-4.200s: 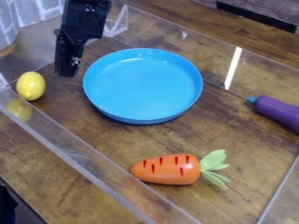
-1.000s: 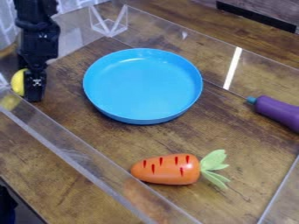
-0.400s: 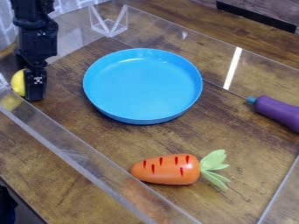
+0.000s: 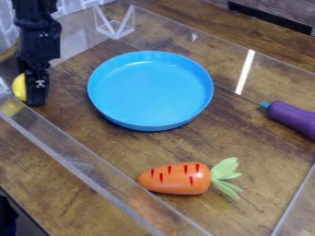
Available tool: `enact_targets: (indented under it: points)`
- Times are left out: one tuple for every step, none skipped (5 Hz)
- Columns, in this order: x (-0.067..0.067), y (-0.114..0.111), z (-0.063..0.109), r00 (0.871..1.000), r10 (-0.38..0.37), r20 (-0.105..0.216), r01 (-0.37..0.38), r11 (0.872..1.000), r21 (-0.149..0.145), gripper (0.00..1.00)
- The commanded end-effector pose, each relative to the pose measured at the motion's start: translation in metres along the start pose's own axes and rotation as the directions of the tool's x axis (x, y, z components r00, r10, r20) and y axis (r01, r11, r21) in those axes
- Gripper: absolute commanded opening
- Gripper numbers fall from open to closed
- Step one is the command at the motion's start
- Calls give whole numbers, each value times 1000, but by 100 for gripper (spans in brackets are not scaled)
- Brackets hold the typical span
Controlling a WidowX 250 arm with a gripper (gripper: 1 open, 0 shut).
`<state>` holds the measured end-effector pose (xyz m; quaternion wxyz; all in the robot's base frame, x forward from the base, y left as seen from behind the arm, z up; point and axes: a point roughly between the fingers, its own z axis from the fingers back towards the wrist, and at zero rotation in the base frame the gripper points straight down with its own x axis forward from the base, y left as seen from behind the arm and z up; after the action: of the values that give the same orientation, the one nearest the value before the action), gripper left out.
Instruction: Put the lemon on the blue tray
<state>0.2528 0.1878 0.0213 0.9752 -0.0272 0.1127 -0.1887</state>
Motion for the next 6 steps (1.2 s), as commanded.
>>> enact_targets:
  points:
    - [0, 0, 4, 1000, 0, -6, 0, 1000, 6, 0]
    - [3, -2, 7, 1000, -3, -10, 4, 1000, 11, 0]
    - [7, -4, 13, 1000, -8, -14, 8, 1000, 21, 0]
    - [12, -9, 22, 1000, -14, -19, 15, 999, 35, 0]
    - [15, -12, 26, 1000, -19, -22, 20, 999, 33, 0]
    - [16, -12, 27, 999, -20, -26, 21, 999, 30, 0]
